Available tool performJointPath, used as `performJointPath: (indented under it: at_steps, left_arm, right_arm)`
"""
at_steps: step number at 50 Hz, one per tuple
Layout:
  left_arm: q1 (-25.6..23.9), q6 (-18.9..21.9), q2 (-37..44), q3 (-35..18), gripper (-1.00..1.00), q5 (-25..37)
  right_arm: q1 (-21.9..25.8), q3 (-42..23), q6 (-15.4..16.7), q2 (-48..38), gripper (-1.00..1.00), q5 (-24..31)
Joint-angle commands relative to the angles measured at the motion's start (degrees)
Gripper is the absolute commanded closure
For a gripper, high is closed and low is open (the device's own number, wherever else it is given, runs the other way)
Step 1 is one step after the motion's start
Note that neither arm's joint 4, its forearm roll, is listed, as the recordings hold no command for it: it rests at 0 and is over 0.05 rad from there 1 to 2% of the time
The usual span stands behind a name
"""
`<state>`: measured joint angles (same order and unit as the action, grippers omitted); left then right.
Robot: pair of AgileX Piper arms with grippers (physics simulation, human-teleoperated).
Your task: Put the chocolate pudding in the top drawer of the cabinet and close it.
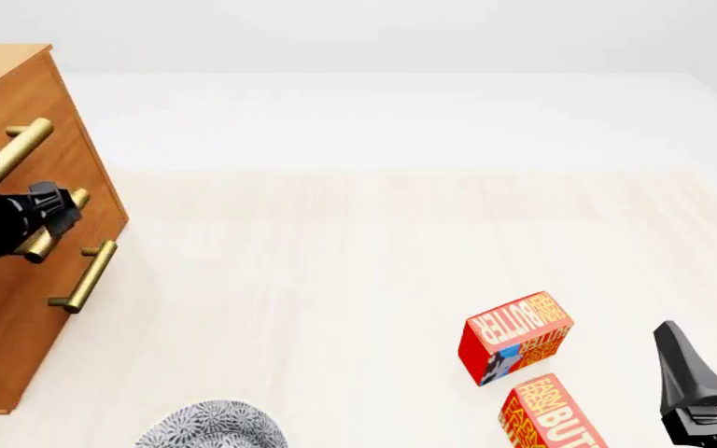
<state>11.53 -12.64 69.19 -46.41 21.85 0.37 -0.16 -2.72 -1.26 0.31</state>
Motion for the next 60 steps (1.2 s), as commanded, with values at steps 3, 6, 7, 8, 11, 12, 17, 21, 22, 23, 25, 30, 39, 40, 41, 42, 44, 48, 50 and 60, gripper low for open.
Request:
performJointPath:
  at_steps: [3,6,7,8,11,12,17,21,22,23,25,30,39,40,41,42,44,48,50,60]
  left_arm:
    - [8.0,-0.6,-0.8,-0.3,-1.0,-1.1]
    - [7.7,-1.0,-1.6,0.0,-1.0,-0.7]
    - [7.8,-0.9,-1.8,0.0,-1.0,-0.5]
    - [7.5,-1.2,-2.4,0.1,-1.0,-0.1]
    - [7.0,-1.2,-4.1,0.1,-1.0,1.0]
    - [6.2,-1.5,-5.6,0.3,-1.0,1.7]
    - [5.0,-1.1,-10.4,-0.3,-1.0,5.1]
    - [3.2,0.2,-15.8,-1.9,-1.0,9.4]
    - [2.8,0.6,-16.9,-2.6,-1.0,10.6]
    - [2.5,1.0,-18.1,-3.5,-1.0,11.9]
    - [2.7,2.0,-19.1,-4.7,-1.0,13.2]
    - [0.1,3.0,-22.7,-10.6,-1.0,19.2]
    - [-2.7,4.6,-25.1,-17.0,-1.0,24.2]
    - [-2.9,4.7,-25.2,-17.6,-1.0,24.7]
    - [-3.1,4.8,-25.5,-18.3,-1.0,25.2]
    - [-3.2,5.4,-25.9,-19.5,-1.0,26.0]
    - [-2.7,6.6,-26.0,-20.7,-1.0,26.5]
    - [-3.3,7.9,-26.9,-23.3,-1.0,28.2]
    - [-3.7,7.7,-27.1,-23.7,-1.0,28.5]
    - [-4.5,11.4,-29.6,-29.5,-1.0,32.8]
  right_arm:
    - [-0.1,0.0,0.4,0.2,-1.0,-0.1]
    - [-0.1,0.0,0.4,0.2,-1.0,-0.1]
    - [-0.1,0.0,0.4,0.2,-1.0,-0.1]
    - [-0.1,0.0,0.4,0.2,-1.0,-0.1]
    - [-0.1,0.0,0.4,0.2,-1.0,-0.1]
    - [-0.1,0.0,0.4,0.2,-1.0,-0.1]
    - [-0.1,0.0,0.4,0.2,-1.0,-0.1]
    - [-0.1,0.0,0.4,0.2,-1.0,-0.1]
    - [-0.1,0.0,0.4,0.2,-1.0,-0.1]
    - [-0.1,0.0,0.4,0.2,-1.0,-0.1]
    - [-0.1,0.0,0.4,0.2,-1.0,-0.1]
    - [-0.1,0.0,0.4,0.2,-1.0,-0.1]
    - [-0.1,0.0,0.4,0.2,-1.0,-0.1]
    - [-0.1,0.0,0.4,0.2,-1.0,-0.1]
    - [-0.1,0.0,0.4,0.2,-1.0,-0.1]
    - [-0.1,0.0,0.4,0.2,-1.0,-0.1]
    - [-0.1,0.0,0.4,0.2,-1.0,-0.1]
    - [-0.1,0.0,0.4,0.2,-1.0,-0.1]
    - [-0.1,0.0,0.4,0.2,-1.0,-0.1]
    - [-0.1,0.0,0.4,0.2,-1.0,-0.1]
